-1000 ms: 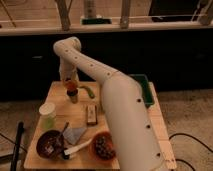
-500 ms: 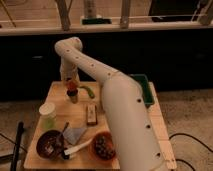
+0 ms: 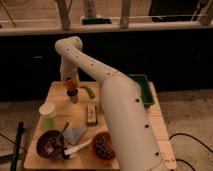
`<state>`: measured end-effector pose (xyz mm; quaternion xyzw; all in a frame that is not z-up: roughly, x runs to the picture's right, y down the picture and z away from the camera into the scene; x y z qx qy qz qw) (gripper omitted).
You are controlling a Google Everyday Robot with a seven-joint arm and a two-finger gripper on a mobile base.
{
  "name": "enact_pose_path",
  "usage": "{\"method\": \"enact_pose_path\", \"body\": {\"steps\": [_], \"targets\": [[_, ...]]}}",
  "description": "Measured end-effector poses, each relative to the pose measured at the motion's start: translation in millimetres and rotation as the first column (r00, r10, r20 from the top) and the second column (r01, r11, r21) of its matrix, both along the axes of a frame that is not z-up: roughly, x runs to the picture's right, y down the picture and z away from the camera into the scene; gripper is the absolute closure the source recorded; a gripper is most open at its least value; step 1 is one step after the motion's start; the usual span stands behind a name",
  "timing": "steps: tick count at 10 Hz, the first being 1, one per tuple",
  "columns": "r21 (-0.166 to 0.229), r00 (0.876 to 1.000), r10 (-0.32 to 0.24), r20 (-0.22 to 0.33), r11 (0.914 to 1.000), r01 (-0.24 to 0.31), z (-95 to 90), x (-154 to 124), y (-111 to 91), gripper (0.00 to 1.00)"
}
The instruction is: Place apple in metal cup
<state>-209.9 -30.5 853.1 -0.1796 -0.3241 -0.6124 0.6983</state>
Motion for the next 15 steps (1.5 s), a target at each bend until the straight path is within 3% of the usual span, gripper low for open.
{"method": "enact_pose_path", "body": {"steps": [2, 15], "targets": [[-0.003, 1.000, -0.002, -0.001, 1.0000, 0.002, 0.3, 0.6, 0.2, 0.20], [0.000, 1.000, -0.022, -0.011, 0.9998, 0.022, -0.6, -0.5, 1.8, 0.20]]}}
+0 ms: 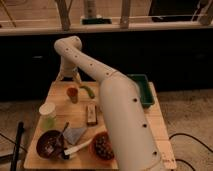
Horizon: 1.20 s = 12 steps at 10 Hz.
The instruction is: Place apple in metal cup
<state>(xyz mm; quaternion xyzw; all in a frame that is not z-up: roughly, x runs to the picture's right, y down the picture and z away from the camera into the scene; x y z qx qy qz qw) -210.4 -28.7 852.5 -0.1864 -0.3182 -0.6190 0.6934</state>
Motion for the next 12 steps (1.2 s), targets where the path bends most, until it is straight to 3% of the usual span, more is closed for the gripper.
{"method": "enact_pose_path", "body": {"steps": [7, 12], "targets": [[0.038, 1.000, 0.001, -0.026, 0.9993, 0.000, -3.4, 2.5, -0.9, 0.20], [0.038, 1.000, 0.002, -0.026, 0.9993, -0.001, -3.5, 2.6, -0.8, 0.20]]}}
